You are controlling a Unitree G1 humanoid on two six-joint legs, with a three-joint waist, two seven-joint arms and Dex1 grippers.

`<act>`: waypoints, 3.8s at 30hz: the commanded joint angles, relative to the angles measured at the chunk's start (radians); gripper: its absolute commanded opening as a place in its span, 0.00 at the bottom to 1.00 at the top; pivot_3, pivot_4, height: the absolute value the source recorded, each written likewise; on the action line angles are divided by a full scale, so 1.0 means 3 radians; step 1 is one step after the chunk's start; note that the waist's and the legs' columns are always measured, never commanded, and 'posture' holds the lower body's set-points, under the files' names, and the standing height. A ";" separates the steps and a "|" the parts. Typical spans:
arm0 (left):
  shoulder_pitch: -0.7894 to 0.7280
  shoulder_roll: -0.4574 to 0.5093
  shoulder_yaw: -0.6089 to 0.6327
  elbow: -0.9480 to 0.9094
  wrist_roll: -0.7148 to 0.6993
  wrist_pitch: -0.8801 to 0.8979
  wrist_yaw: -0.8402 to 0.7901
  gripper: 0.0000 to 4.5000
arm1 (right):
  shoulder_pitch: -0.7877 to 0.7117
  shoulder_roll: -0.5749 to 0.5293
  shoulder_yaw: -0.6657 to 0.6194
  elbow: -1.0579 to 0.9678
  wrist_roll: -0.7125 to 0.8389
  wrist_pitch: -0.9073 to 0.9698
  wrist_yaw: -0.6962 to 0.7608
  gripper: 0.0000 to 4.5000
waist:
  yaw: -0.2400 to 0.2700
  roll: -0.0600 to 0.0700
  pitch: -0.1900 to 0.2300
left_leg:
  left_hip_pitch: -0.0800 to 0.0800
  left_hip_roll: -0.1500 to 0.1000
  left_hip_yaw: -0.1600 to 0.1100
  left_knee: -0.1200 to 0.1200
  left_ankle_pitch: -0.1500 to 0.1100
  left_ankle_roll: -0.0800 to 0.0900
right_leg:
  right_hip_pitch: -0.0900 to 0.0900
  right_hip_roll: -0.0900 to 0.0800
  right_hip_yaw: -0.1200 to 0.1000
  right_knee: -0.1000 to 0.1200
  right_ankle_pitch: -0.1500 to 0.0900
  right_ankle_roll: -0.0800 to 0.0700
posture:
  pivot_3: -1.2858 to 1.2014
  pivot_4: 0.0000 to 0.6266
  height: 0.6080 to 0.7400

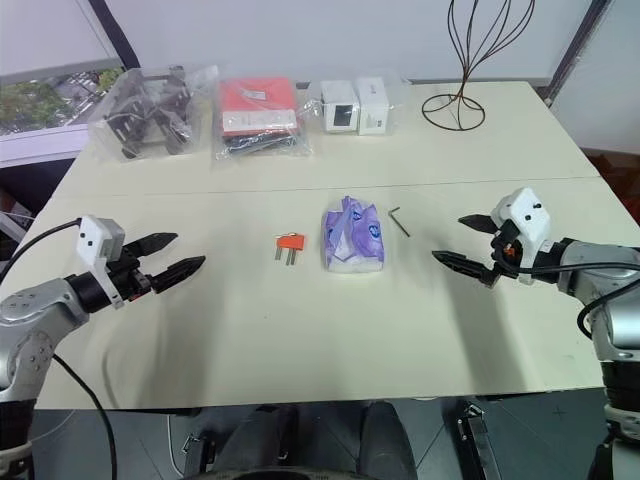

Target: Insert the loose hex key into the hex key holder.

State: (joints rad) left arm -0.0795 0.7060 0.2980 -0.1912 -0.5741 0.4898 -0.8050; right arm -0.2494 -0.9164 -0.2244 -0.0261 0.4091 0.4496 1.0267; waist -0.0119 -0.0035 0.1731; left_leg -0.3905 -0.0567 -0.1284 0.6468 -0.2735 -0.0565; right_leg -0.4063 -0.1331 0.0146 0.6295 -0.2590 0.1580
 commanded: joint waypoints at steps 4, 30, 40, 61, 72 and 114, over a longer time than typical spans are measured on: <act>-0.0152 -0.0010 0.0014 0.0039 -0.0044 0.0016 -0.0007 0.98 | 0.0002 -0.0006 -0.0058 -0.0061 -0.0021 -0.0086 -0.0037 1.00 | 0.0001 0.0000 0.0000 | 0.0000 0.0000 0.0000 0.0000 0.0000 0.0000 | 0.0000 0.0000 0.0000 0.0000 0.0000 0.0000 | 0.52 0.24 1.00; -0.0183 -0.0030 0.0035 0.0093 0.0020 -0.0089 -0.0029 0.98 | -0.0155 0.0113 0.0081 0.0078 -0.0161 -0.0273 -0.0149 1.00 | -0.0002 0.0000 0.0000 | 0.0000 0.0000 0.0000 0.0000 0.0000 0.0000 | 0.0000 0.0000 0.0000 0.0000 0.0000 0.0000 | 0.52 0.24 1.00; -0.0970 0.0599 -0.0563 0.0534 0.0141 -0.0167 -0.1248 0.98 | -0.0286 0.0161 0.0547 -0.0378 -0.0316 -0.0300 -0.0115 1.00 | -0.0009 0.0000 0.0001 | 0.0000 0.0000 0.0001 0.0000 0.0000 0.0000 | -0.0001 0.0001 -0.0001 0.0000 0.0000 0.0000 | 0.52 0.24 1.00; -0.1665 0.0139 -0.1187 0.1273 0.0688 -0.0673 -0.1734 1.00 | -0.0608 0.0932 0.1509 0.0274 -0.1314 -0.1309 -0.0411 0.79 | -0.0019 -0.0003 0.0002 | -0.0002 0.0000 0.0001 0.0001 0.0003 -0.0005 | -0.0005 0.0003 -0.0001 0.0005 0.0000 0.0001 | 0.52 0.24 1.00; -0.1569 -0.0010 -0.1099 0.1195 0.0671 -0.0674 -0.1555 1.00 | -0.0629 0.0934 0.1486 0.0290 -0.1470 -0.1456 -0.0479 0.01 | -0.0026 -0.0003 0.0002 | -0.0001 0.0000 0.0000 0.0002 0.0004 -0.0006 | -0.0005 0.0003 -0.0001 0.0006 0.0000 0.0001 | 0.52 0.24 1.00; -0.1858 -0.0738 -0.1046 0.1556 0.0764 -0.1015 -0.1064 1.00 | -0.0165 0.0023 0.0156 -0.0165 -0.1621 -0.0718 -0.1415 0.99 | -0.0027 -0.0001 0.0002 | -0.0001 -0.0002 0.0006 0.0005 0.0006 -0.0008 | -0.0004 0.0001 0.0002 0.0006 0.0001 0.0002 | 0.52 0.24 1.00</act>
State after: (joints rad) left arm -0.6370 0.4644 -0.0529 0.2871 -0.3378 0.2041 -1.1266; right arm -0.2873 -0.8906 -0.1348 0.0071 -0.1213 0.2495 0.5663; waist -0.0199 -0.0039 0.1736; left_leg -0.3909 -0.0571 -0.1266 0.6485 -0.2720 -0.0584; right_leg -0.4074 -0.1327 0.0152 0.6311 -0.2588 0.1585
